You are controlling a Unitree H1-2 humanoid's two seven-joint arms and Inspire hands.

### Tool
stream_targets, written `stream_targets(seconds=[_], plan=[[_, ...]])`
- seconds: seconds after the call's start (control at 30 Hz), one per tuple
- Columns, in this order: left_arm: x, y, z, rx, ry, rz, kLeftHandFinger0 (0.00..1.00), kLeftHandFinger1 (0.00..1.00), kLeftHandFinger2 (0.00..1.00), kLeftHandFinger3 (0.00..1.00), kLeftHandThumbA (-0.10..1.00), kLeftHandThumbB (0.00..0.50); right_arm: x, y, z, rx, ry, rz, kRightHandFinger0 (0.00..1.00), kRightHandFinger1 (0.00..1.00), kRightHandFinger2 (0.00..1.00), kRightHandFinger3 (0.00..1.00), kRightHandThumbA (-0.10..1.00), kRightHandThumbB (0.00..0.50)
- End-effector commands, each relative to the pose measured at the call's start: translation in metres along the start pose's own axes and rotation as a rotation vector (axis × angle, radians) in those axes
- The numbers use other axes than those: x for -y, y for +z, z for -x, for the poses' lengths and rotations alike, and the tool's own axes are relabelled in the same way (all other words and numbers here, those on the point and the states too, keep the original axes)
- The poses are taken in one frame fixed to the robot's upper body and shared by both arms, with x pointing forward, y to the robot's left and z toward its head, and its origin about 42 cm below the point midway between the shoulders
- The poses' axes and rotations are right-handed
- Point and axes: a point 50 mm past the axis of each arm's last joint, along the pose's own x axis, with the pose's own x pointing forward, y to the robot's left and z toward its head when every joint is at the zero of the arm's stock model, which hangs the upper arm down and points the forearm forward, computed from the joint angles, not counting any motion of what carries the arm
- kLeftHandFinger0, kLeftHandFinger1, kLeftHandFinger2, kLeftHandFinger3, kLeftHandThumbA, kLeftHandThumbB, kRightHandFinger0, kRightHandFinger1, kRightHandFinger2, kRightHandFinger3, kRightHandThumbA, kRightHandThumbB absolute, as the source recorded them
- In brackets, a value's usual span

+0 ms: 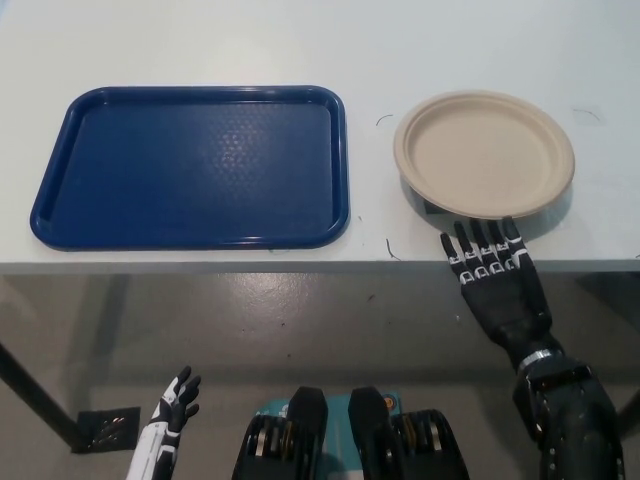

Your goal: Use the right hand to pick up a plate from a leveled surface and place it into a tray on the left side

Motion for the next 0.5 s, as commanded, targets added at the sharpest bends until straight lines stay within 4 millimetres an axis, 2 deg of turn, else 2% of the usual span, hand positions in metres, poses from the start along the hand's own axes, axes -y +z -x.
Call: stream_targets(seconds=[0.0,0.23,0.37,0.47], plan=[[-0.002,0.008,-0.003,0.057,-0.003,-0.012,1.00,1.00,1.00,1.00,1.00,0.005,-0.019,0.010,-0.015,0.033,0.085,0.039,1.00,1.00,1.00,1.00,1.00,0.391],[-0.002,0.007,-0.002,0.052,-0.001,-0.017,1.00,1.00,1.00,1.00,1.00,0.011,-0.032,0.015,-0.024,0.030,0.084,0.043,1.00,1.00,1.00,1.00,1.00,0.439],[-0.001,0.007,-0.002,0.051,-0.002,-0.018,1.00,1.00,1.00,1.00,1.00,0.013,-0.039,0.018,-0.031,0.033,0.066,0.059,1.00,1.00,1.00,1.00,1.00,0.436],[-0.001,0.007,-0.002,0.051,-0.006,-0.015,1.00,1.00,1.00,1.00,1.00,0.017,-0.041,0.022,-0.043,0.004,-0.072,0.093,1.00,1.00,1.00,1.00,1.00,0.420]])
